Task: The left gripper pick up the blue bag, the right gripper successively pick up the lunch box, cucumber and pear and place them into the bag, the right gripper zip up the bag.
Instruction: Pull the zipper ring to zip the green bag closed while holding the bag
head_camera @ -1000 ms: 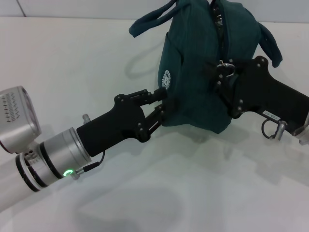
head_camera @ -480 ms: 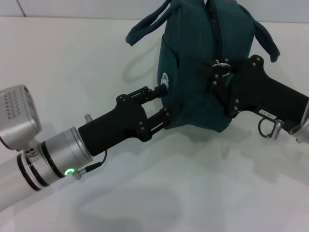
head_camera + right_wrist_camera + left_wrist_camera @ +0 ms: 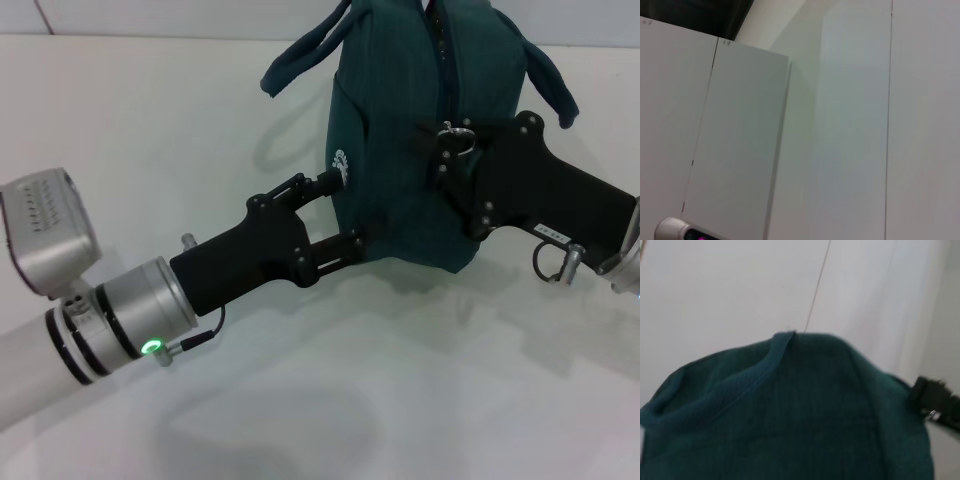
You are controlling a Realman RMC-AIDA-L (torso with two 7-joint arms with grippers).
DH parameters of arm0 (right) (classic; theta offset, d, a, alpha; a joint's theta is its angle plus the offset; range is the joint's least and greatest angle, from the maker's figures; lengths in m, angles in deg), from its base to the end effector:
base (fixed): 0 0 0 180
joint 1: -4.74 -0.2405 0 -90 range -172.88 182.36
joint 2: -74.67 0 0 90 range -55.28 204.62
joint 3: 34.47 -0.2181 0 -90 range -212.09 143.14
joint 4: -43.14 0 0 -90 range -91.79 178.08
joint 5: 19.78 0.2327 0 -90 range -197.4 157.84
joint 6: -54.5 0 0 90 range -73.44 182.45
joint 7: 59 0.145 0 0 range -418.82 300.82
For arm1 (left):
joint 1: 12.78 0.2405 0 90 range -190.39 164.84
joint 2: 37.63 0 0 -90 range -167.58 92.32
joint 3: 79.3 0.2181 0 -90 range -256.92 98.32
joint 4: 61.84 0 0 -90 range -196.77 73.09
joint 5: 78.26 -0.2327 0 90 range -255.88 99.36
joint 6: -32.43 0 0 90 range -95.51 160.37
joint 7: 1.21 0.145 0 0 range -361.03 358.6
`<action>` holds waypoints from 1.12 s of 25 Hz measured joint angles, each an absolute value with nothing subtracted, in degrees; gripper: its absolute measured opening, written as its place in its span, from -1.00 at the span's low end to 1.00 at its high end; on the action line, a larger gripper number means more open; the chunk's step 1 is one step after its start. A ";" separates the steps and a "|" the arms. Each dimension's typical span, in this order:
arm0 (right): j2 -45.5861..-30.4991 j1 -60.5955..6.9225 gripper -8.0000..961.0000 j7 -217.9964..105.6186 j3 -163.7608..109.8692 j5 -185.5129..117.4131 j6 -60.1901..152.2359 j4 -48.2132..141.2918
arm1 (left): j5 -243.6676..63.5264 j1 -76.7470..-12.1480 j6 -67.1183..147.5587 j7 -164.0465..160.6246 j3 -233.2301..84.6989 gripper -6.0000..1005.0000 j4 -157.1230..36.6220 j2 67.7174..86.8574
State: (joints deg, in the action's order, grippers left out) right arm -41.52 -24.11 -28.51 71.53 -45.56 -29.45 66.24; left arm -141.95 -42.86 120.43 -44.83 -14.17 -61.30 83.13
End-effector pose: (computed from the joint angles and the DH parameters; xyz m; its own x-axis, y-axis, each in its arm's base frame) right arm 0.1721 0.3129 -0.0416 0.5801 0.2519 -0.7746 -0.1705 -0.8924 -0.4178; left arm -0.2411 0.2725 -0.0696 0.5363 0.2047 0.8188 0.5447 -0.8250 -0.1505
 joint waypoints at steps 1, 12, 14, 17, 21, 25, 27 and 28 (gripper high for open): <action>-41.52 -24.14 -0.91 -28.50 71.54 -45.58 -29.37 66.24 | -141.88 -43.03 119.58 -44.73 -14.21 0.62 -61.30 83.14; -41.52 -24.18 -0.91 -28.19 71.61 -45.41 -28.34 66.17 | -139.90 -42.57 117.37 -42.12 -14.63 0.58 -61.29 83.13; -41.52 -24.18 -0.91 -28.13 71.61 -45.38 -28.34 66.17 | -139.96 -42.57 117.34 -41.74 -14.50 0.57 -61.33 83.13; -41.52 -24.08 -0.91 -28.13 71.61 -45.45 -28.32 66.17 | -140.06 -42.57 117.27 -40.88 -14.40 0.38 -61.33 83.13; -41.52 -24.03 -0.91 -28.09 71.61 -45.54 -28.25 66.17 | -140.09 -42.64 116.55 -40.52 -14.38 0.01 -61.23 83.13; -41.52 -24.02 -0.91 -28.07 71.61 -45.65 -28.03 66.17 | -139.99 -42.95 116.12 -39.82 -14.35 -0.28 -61.13 83.13; -41.52 -24.03 -0.91 -28.05 71.61 -45.67 -27.77 66.17 | -139.97 -42.85 116.09 -39.10 -14.34 -0.46 -60.99 83.13; -41.52 -24.05 -0.91 -28.01 71.61 -45.67 -27.65 66.16 | -139.97 -42.80 116.09 -38.70 -14.34 -0.55 -60.98 83.13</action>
State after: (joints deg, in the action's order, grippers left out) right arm -41.52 -24.05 -28.01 71.61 -45.67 -27.65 66.16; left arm -139.97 -42.80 116.09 -38.70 -14.34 -60.98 83.13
